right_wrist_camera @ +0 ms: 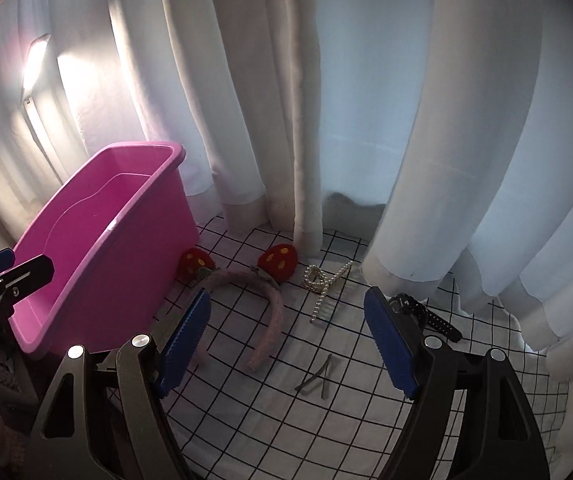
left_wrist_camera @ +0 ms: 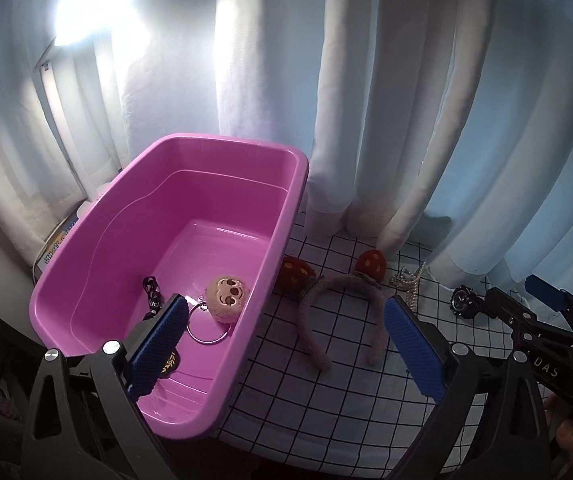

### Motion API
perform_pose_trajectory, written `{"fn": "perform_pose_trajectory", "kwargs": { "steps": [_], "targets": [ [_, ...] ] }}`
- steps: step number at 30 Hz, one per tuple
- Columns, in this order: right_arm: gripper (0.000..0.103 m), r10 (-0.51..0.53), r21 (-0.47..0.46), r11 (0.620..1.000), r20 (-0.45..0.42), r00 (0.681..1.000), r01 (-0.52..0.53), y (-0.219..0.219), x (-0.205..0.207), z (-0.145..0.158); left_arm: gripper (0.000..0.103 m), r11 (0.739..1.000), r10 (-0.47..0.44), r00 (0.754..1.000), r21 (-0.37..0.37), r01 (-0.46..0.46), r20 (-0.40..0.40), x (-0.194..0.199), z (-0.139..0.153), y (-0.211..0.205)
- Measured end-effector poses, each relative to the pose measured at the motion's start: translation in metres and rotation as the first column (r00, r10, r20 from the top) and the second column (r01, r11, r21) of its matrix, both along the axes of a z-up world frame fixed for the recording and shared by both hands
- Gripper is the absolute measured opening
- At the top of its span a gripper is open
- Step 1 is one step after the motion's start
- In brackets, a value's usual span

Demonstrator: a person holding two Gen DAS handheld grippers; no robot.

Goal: Organize jewelry
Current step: 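Withdraw both open tools from the tub back over the table, then grasp the black wristwatch with the right tool while the left tool grasps the pink strawberry headband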

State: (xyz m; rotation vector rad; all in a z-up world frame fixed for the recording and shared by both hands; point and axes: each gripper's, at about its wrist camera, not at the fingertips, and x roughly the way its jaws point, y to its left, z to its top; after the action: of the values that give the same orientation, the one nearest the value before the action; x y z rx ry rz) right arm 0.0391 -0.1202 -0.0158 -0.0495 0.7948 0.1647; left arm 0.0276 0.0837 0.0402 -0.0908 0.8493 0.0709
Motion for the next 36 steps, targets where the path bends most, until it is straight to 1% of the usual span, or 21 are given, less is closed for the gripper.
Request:
{"fn": "perform_pose_trajectory", "kwargs": {
  "steps": [2,4,9,11,15,18,21,28,30,32,34,36],
  "targets": [
    [0.075,-0.045,0.014,0.999,-0.013,0.999,0.045,-0.028,-0.006,-0.008,0.097,0.999,-0.034,0.999,-0.015,0.034,0.002,-0.001,-0.006,-0.012],
    [0.075,-0.079,0.027,0.996,-0.035,0.996,0.080,-0.055,-0.012,-0.017,0.097,0.998,-0.051,0.999,-0.033,0.050,-0.012,0.000,-0.016,-0.020],
    [0.075,-0.163,0.037,0.985,-0.080,0.983,0.167,-0.109,-0.027,-0.045,0.097,0.997,-0.056,0.996,-0.058,0.053,-0.068,0.000,-0.048,-0.033],
    [0.075,-0.195,0.047,0.979,-0.102,0.976,0.200,-0.126,-0.030,-0.056,0.097,0.996,-0.066,0.994,-0.061,0.061,-0.089,-0.001,-0.061,-0.041],
    [0.075,-0.233,0.058,0.968,-0.139,0.962,0.243,-0.149,-0.026,-0.080,0.097,0.996,-0.083,0.989,-0.041,0.079,-0.119,0.004,-0.088,-0.059],
    [0.075,-0.229,0.061,0.969,-0.151,0.962,0.241,-0.156,-0.017,-0.094,0.097,0.996,-0.093,0.990,-0.017,0.092,-0.107,0.011,-0.106,-0.068],
    [0.075,-0.208,0.069,0.973,-0.158,0.965,0.221,-0.158,0.000,-0.105,0.097,0.997,-0.079,0.990,-0.009,0.079,-0.118,0.023,-0.124,-0.069],
    [0.075,-0.178,0.120,0.971,-0.218,0.960,0.207,-0.154,0.059,-0.130,0.097,1.000,-0.007,0.987,-0.025,0.003,-0.161,0.047,-0.162,-0.059],
    [0.075,-0.170,0.132,0.970,-0.219,0.961,0.202,-0.149,0.073,-0.133,0.097,0.999,0.015,0.985,-0.029,-0.021,-0.174,0.051,-0.169,-0.055],
    [0.075,-0.157,0.120,0.976,-0.205,0.966,0.184,-0.143,0.085,-0.133,0.097,0.999,0.030,0.983,-0.024,-0.035,-0.181,0.055,-0.175,-0.052],
    [0.075,-0.146,0.069,0.985,-0.186,0.972,0.161,-0.135,0.097,-0.134,0.097,0.999,0.038,0.981,-0.021,-0.043,-0.189,0.059,-0.180,-0.050],
    [0.075,-0.146,0.013,0.988,-0.201,0.969,0.151,-0.129,0.111,-0.140,0.097,0.998,0.047,0.980,-0.021,-0.052,-0.196,0.062,-0.186,-0.049]
  ]
}}
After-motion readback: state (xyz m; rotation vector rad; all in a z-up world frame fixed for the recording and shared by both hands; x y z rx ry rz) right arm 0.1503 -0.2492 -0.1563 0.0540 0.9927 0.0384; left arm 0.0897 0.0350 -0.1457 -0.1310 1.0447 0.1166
